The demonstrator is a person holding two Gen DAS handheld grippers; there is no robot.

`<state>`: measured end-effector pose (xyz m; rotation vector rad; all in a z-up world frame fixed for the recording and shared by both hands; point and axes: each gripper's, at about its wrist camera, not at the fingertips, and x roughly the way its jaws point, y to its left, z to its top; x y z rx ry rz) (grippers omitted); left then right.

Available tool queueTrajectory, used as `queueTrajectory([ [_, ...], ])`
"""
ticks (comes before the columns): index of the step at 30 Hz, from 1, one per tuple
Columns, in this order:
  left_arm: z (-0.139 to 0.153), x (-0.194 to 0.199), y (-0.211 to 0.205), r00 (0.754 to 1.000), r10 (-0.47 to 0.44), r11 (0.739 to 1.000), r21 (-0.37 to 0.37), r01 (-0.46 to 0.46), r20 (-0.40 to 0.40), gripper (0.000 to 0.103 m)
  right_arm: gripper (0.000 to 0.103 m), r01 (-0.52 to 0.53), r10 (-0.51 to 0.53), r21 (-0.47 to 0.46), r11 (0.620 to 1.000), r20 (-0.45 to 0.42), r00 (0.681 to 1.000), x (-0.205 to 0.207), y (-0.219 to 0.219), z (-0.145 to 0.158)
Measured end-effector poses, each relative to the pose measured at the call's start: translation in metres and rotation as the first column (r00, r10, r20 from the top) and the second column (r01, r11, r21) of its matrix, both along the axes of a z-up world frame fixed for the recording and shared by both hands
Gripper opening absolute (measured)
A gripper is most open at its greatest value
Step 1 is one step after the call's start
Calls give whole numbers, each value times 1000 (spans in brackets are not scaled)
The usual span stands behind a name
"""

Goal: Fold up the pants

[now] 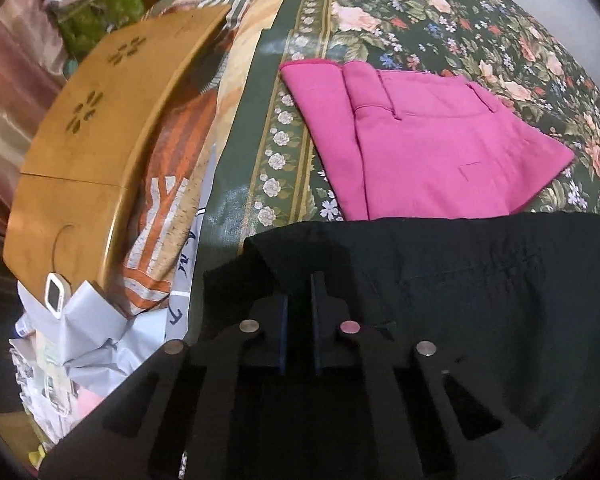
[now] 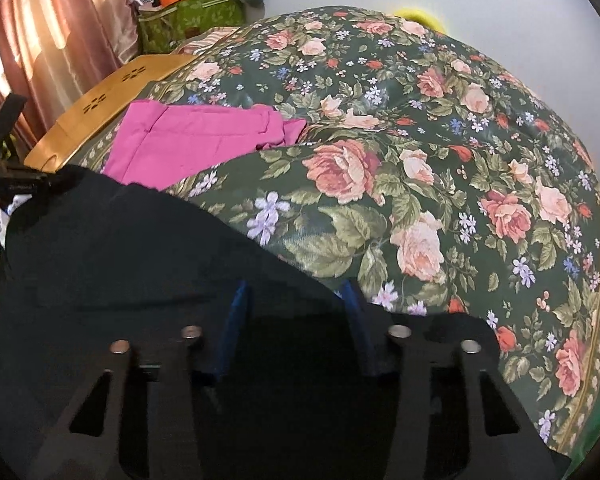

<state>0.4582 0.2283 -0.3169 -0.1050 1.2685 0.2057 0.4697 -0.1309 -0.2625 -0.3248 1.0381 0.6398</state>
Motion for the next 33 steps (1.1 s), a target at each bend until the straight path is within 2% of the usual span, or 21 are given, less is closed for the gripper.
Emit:
queueTrajectory([
  [1,2,-2,-2,1000,2,1000,3,-2,6,7,20,-2,2,-3,1000,4,1000,-2,-1,1],
  [2,6,-5,-3,1000,4,1000,6,-4,16,6,10,-5,5,-4,1000,3,1000,-5,-2,1],
  [3,11,-8,-3,1000,3,1000,6,-3,27,5,7,-4,4,-7,1000,6,1000,-7,-4,2],
  [8,53,-14,-12,994,-8,999,33,4,113,5,6,27,-26,-5,1000,120,992,-24,-11,25],
  [10,80,-19,-13,986,-7,1000,27,2,168,5,6,54,-57,25,998,156,986,-27,-18,45],
  [14,123,-31,-25,967,-28,998,62,13,253,4,6,66,-76,48,997,224,972,-34,-24,84],
  [17,144,-43,-29,957,-38,998,59,22,288,4,6,62,-77,67,996,251,965,-51,-29,109],
  [23,151,-80,-34,952,-47,998,46,35,303,4,6,35,-57,93,995,249,967,-99,-43,128],
  [33,153,-157,-45,941,-66,997,51,52,331,4,6,28,-55,142,989,196,979,-184,-59,127],
])
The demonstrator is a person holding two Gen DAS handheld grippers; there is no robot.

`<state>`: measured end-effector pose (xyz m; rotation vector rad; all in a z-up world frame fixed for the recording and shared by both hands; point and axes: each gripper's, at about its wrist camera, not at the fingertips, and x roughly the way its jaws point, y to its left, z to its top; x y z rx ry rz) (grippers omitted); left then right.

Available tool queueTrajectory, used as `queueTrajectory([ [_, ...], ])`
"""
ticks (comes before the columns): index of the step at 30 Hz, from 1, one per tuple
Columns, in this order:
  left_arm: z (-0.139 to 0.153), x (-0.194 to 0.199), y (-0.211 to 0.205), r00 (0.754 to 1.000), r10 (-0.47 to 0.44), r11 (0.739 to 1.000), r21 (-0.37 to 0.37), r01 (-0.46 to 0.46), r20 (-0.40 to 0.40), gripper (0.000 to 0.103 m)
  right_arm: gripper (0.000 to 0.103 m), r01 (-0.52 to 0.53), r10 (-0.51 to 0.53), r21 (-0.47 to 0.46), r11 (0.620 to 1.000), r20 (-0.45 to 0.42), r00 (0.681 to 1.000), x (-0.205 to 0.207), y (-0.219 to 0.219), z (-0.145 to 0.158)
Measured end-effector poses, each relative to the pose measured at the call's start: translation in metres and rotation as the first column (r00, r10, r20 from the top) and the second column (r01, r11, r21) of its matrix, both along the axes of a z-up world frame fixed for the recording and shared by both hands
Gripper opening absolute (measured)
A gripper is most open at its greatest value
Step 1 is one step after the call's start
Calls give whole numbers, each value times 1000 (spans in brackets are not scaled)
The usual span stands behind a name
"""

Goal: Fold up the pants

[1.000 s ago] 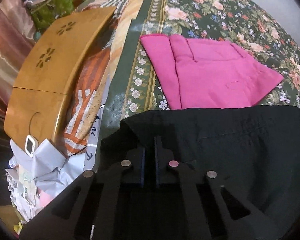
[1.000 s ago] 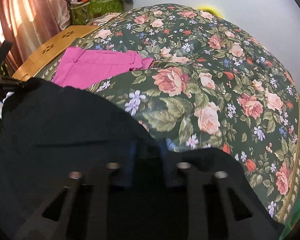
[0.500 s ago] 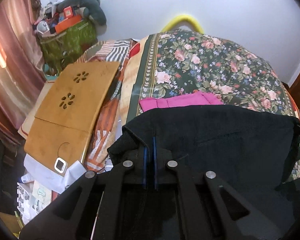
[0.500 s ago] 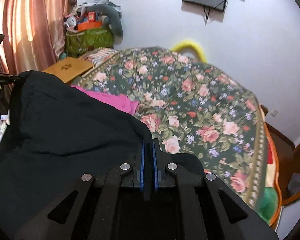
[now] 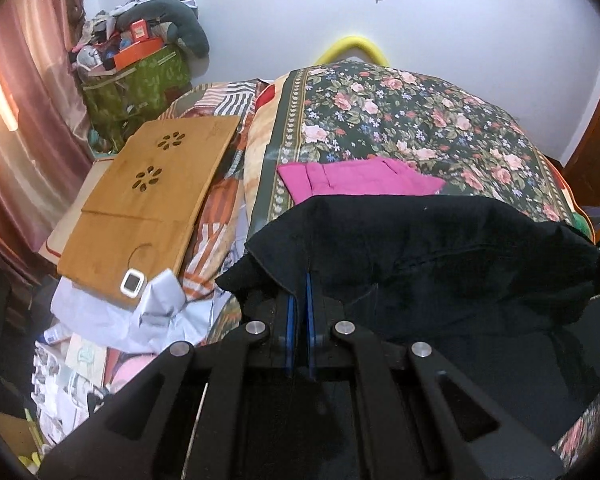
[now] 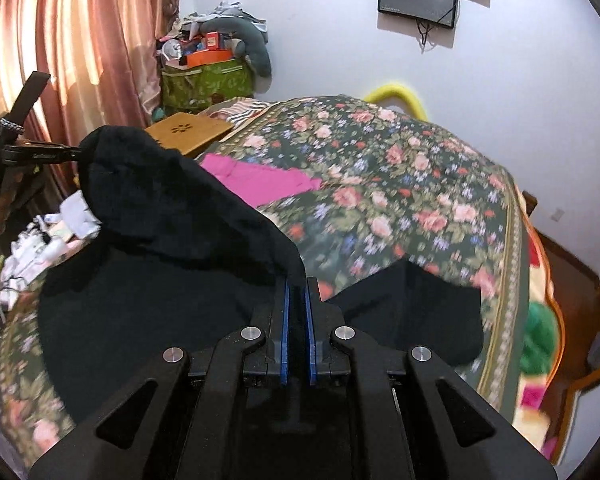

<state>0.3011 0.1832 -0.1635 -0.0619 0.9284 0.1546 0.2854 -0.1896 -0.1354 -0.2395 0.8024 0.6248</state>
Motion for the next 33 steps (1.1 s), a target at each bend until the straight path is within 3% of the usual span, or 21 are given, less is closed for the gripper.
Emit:
queueTrajectory([
  [11,-23,-72,16,999,44,997,-59,-46,-28,5,6,-12,12,8,1000,-57,998,-68,-1,-22],
  [17,-59,-105,28,992,88,986,-136,-100,-90,5,6,-2,2,3,1000,-100,995,-93,-3,-43],
  [24,-100,-130,33,977,135,972,-171,-163,-167,5,6,20,-18,12,1000,-127,992,-115,-5,-54],
  [28,-116,-139,29,963,167,975,-109,-193,-214,4,7,37,-31,32,999,-158,987,-115,-10,-53],
  [33,-105,-152,20,969,163,984,-44,-174,-185,4,8,48,-38,53,997,-177,984,-121,-19,-47],
])
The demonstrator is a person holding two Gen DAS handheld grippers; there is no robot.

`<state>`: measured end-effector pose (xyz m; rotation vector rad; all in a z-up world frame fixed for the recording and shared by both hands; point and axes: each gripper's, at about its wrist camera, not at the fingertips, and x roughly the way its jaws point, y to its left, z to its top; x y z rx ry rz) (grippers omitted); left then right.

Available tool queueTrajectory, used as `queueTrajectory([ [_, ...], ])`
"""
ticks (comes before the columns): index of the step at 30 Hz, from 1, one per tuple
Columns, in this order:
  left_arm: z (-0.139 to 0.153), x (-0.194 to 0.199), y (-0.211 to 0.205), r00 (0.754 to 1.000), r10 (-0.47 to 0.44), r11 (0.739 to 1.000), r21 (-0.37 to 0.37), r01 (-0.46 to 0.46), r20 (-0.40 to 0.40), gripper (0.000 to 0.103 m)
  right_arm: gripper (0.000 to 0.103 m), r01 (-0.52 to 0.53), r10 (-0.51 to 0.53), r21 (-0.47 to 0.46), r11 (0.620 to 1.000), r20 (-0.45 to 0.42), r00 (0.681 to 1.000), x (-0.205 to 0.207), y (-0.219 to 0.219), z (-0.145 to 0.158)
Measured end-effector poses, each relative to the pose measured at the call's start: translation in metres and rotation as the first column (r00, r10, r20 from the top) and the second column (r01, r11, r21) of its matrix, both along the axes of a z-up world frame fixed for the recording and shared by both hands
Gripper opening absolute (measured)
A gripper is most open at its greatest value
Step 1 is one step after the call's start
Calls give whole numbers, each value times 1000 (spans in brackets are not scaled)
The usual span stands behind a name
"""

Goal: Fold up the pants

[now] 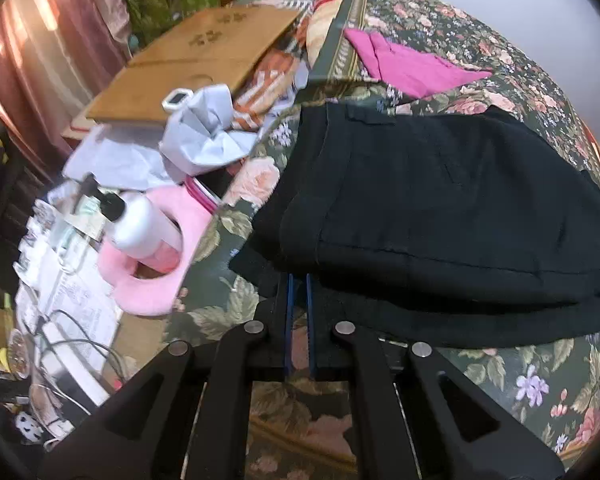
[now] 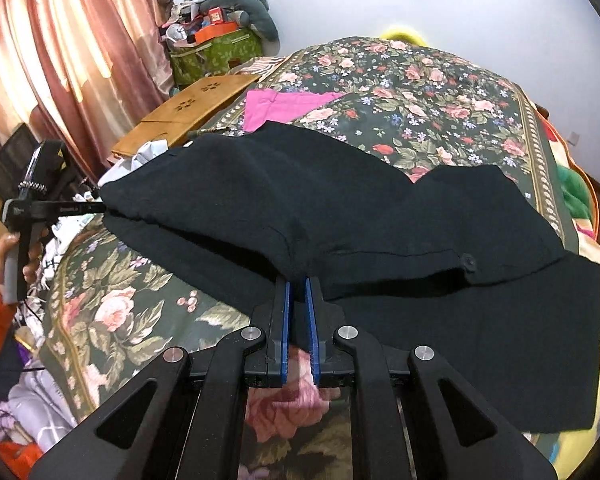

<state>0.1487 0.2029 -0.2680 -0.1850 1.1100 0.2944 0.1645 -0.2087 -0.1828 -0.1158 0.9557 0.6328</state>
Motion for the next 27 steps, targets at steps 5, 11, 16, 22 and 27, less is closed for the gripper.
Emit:
queueTrajectory([
  [5,28,0,-6,999,-13,1000,25,12,48,9,9,44,-44,5,999,25,999,-2,-18,14],
  [11,66,11,-29,988,-62,998,28,59,142,43,26,139,-141,29,990,80,987,10,-49,34],
  [16,88,30,-52,974,-94,996,20,92,205,79,56,264,-266,32,964,122,956,32,-84,43],
  [22,85,63,-70,974,-103,994,-21,109,202,92,61,384,-383,3,923,82,920,66,-129,29],
  [27,64,90,-84,983,-111,991,-64,122,148,92,61,459,-459,-8,888,-10,888,91,-159,2],
])
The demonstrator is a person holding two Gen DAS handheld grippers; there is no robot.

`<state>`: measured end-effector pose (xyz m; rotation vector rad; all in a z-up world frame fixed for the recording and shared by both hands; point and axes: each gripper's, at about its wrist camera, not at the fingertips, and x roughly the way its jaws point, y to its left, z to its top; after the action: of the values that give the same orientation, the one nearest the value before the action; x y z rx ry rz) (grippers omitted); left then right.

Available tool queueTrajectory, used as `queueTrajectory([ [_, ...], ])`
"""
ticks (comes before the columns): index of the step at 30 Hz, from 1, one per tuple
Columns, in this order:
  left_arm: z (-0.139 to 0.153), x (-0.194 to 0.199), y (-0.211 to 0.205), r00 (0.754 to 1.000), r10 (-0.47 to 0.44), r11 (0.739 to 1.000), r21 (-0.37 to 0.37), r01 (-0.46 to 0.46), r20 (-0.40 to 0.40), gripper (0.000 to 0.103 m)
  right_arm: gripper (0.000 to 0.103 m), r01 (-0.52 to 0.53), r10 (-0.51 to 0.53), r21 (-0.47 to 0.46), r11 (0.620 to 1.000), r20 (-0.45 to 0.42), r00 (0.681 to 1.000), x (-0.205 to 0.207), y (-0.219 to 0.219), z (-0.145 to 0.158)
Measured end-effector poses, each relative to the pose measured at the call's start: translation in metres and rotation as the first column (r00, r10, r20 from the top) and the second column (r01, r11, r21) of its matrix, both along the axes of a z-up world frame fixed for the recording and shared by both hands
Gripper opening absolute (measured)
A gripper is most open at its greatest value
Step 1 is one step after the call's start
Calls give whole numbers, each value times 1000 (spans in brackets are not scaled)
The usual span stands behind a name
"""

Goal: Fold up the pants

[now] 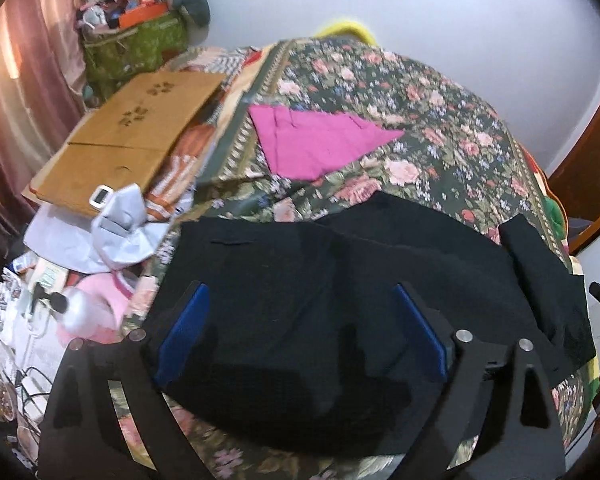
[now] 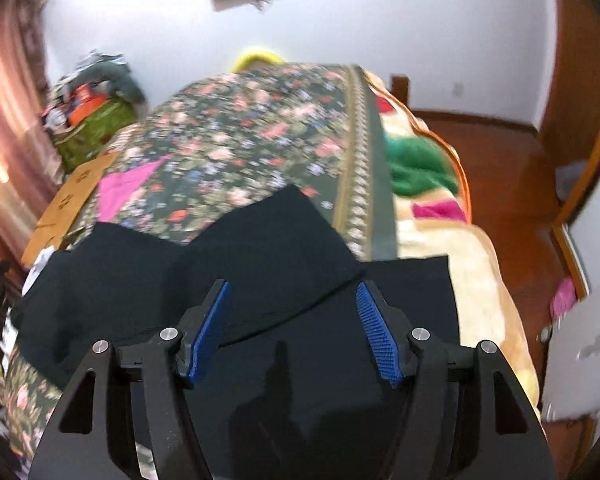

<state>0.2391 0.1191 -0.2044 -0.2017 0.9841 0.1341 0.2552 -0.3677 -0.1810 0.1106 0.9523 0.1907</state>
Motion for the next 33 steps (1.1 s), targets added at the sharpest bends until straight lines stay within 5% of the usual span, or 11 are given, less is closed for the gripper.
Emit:
queueTrajectory([
  [9,-32,17,-22,995,-69,997,38,72,-67,92,61,43,-35,69,997,-107,994,31,-17,-37],
  [13,-41,22,-31,991,-99,993,50,104,-87,92,61,36,-30,60,998,-91,995,43,-17,-39],
  [24,-51,26,-49,986,-133,987,73,140,-97,92,13,-1,-1,-18,1000,-94,996,48,-9,-48],
  [33,-37,16,-51,986,-145,987,52,149,-84,92,8,-22,22,-22,1000,17,1000,33,3,-8],
])
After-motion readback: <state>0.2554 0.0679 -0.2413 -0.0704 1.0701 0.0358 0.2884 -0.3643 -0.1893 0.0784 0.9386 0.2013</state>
